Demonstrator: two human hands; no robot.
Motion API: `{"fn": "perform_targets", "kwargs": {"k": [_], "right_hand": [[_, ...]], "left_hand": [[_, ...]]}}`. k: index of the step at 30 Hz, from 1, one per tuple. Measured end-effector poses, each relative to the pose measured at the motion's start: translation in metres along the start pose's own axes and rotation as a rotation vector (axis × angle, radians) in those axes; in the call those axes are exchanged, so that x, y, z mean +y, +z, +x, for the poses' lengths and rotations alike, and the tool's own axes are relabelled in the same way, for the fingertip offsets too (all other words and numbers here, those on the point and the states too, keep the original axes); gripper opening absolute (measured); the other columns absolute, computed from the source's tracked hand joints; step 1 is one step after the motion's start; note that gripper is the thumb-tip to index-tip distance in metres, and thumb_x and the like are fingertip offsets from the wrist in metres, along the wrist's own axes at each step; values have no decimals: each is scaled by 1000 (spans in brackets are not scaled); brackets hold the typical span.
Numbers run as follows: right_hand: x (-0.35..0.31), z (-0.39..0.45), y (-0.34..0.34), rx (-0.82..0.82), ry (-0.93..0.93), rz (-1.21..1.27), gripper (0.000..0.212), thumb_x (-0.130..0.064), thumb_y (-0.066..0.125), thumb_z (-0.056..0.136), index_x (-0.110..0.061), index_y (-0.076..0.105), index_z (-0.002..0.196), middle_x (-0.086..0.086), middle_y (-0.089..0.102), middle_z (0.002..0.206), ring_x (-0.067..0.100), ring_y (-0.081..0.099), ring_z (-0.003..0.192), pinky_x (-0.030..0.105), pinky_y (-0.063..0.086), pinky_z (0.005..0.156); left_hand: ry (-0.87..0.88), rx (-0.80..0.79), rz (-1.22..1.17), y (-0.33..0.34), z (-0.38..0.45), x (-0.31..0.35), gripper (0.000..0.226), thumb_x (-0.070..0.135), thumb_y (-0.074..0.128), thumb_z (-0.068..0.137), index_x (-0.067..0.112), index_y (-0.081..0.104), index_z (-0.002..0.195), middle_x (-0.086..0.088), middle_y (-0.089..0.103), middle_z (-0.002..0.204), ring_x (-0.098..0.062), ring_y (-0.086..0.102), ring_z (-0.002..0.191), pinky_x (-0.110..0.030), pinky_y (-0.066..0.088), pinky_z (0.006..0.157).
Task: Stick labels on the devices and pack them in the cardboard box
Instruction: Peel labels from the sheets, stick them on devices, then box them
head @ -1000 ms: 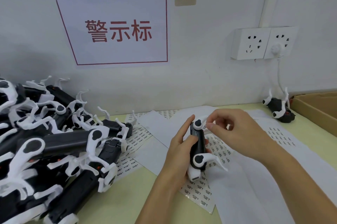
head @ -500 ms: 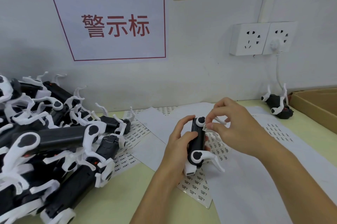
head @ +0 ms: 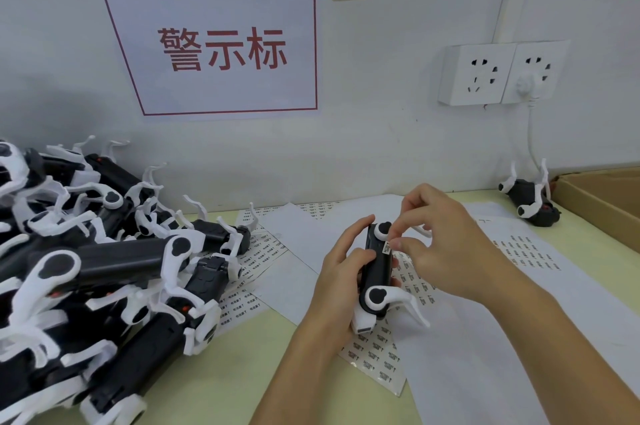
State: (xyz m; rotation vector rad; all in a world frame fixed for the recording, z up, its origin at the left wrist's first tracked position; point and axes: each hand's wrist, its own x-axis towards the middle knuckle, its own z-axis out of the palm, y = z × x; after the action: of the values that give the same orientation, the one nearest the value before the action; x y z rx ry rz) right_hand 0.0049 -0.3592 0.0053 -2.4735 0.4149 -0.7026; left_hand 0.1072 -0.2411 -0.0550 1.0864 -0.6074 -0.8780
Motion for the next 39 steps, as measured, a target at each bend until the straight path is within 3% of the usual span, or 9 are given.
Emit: {"fn": "perform_targets", "kwargs": {"k": [3,10,17,22,28,39], "right_hand": [[-1,0,0,14,-16,-16,28,-11,77,83,-33,66,69,-12,48,94,-4,46,96,0,28,77],[-1,0,2,19,-37,-57,30,-12,77,83,-35,64,69,-15,46,93,-7,44,97,-1,28,78],[-2,0,4,24,-37,-35,32,-11,76,84,-37,63,69,-14,45,94,-4,46,98,11,35,81],[-2,0,4,26,-38,-37,30,-11,76,84,-35,65,69,-14,45,95,-4,45,98,11,35,81],[-3,0,4,33,-43,-47,35,-10,75,84,-37,61,67,-14,45,95,-6,45,97,2,31,78],[-5,-1,4,46,-45,-30,40,-9,75,84,-39,57,65,-13,47,94,-2,47,97,7,34,78]], "left_hand": [[-5,16,15,0,0,1,54,18,51,78,45,65,122,-18,70,97,-34,66,74,-40,56,72],[-1,31,16,1,-1,1,53,19,53,77,44,66,122,-23,67,100,-35,65,77,-42,56,75],[8,49,21,2,0,2,51,20,56,77,43,66,122,-23,70,100,-34,64,80,-44,54,80],[11,50,36,1,-1,1,50,21,56,78,43,65,122,-22,70,98,-33,64,80,-43,54,78],[17,63,66,1,0,0,50,20,56,78,43,65,122,-23,71,103,-34,64,84,-51,52,87],[22,63,67,0,0,-1,50,21,57,78,43,64,123,-25,70,104,-36,63,84,-63,49,93]]}}
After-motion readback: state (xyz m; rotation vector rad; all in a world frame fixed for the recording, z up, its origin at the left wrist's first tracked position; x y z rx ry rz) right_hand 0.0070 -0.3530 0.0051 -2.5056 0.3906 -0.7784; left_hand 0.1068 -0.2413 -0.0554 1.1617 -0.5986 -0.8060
